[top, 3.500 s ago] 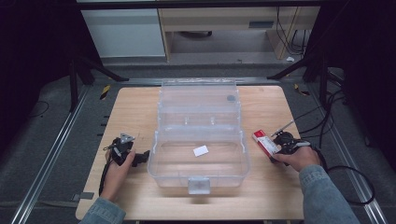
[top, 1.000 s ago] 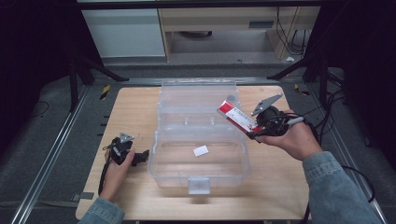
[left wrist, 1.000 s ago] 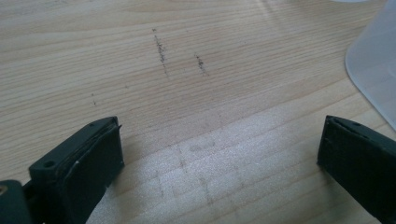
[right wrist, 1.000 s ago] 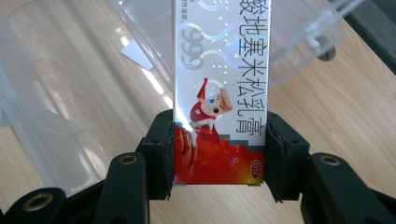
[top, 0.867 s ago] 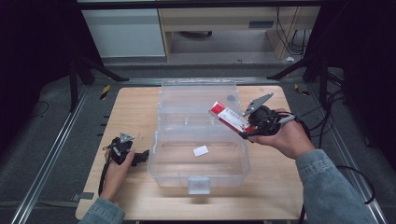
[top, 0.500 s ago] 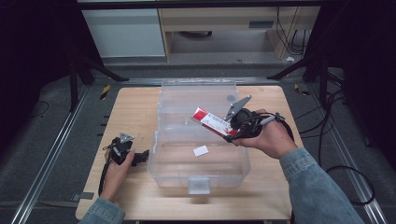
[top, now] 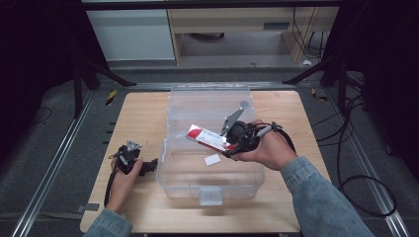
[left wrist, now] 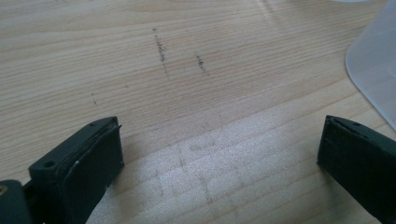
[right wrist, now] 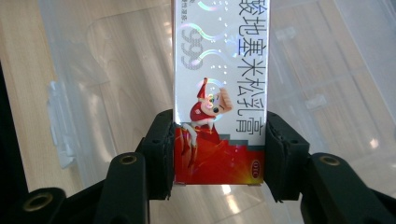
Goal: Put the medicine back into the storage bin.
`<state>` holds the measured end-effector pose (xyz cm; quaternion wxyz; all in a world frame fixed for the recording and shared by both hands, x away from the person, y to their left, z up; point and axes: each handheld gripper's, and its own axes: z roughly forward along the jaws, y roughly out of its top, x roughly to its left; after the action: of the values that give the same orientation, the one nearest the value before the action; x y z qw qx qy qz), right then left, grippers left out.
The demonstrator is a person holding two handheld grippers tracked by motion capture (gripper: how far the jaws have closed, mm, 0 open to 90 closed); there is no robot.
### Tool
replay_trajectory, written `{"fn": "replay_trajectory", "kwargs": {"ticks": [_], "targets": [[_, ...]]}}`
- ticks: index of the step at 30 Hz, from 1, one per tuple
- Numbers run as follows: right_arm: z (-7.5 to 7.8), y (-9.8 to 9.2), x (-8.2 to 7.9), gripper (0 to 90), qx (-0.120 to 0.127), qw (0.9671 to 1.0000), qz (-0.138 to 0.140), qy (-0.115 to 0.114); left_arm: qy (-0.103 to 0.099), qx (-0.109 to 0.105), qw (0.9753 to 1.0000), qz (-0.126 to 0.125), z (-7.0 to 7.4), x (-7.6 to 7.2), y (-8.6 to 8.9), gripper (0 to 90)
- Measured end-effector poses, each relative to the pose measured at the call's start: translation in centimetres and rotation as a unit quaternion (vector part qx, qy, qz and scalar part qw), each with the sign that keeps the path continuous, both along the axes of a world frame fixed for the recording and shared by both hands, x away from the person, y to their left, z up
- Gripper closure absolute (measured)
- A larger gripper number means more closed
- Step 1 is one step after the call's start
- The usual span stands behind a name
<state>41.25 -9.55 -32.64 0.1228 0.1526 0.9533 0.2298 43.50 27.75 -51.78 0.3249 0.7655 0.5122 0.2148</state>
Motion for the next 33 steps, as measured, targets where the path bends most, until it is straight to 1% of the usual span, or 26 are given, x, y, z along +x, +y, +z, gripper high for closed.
{"fn": "replay_trajectory", "kwargs": {"ticks": [6, 8, 9, 15, 19, 24, 25, 33], "targets": [[-0.3, 1.3, -0.2, 51.5, -0.005, 0.9997, 0.023, 0.003, -0.001, -0.002, 1.0000, 0.001, 0.0, 0.0, 0.0, 0.0], [-0.4, 1.5, -0.3, 51.5, -0.006, 0.9997, 0.024, 0.004, -0.001, -0.002, 1.0000, 0.001, 0.0, 0.0, 0.0, 0.0], [-0.5, 2.0, -0.3, 51.5, -0.008, 0.9995, 0.030, 0.004, -0.001, -0.002, 1.0000, 0.001, 0.0, 0.0, 0.0, 0.0], [-1.1, 3.2, -0.5, 51.5, -0.018, 0.9987, 0.048, 0.007, -0.001, -0.002, 1.0000, 0.000, 0.0, 0.0, 0.0, 0.0], [-1.4, 4.0, -0.7, 51.5, -0.023, 0.9981, 0.055, 0.013, -0.001, -0.002, 1.0000, 0.000, 0.0, 0.0, 0.0, 0.0], [-1.7, 4.9, -0.8, 51.5, -0.030, 0.9970, 0.069, 0.016, -0.001, -0.002, 1.0000, 0.000, 0.0, 0.0, 0.0, 0.0], [-1.8, 5.1, -0.8, 51.5, -0.031, 0.9965, 0.076, 0.017, -0.001, -0.002, 1.0000, 0.000, 0.0, 0.0, 0.0, 0.0], [-2.9, 6.3, -0.9, 51.5, -0.050, 0.9940, 0.094, 0.027, -0.001, -0.002, 1.0000, -0.001, 0.0, 0.0, 0.0, 0.0]]}}
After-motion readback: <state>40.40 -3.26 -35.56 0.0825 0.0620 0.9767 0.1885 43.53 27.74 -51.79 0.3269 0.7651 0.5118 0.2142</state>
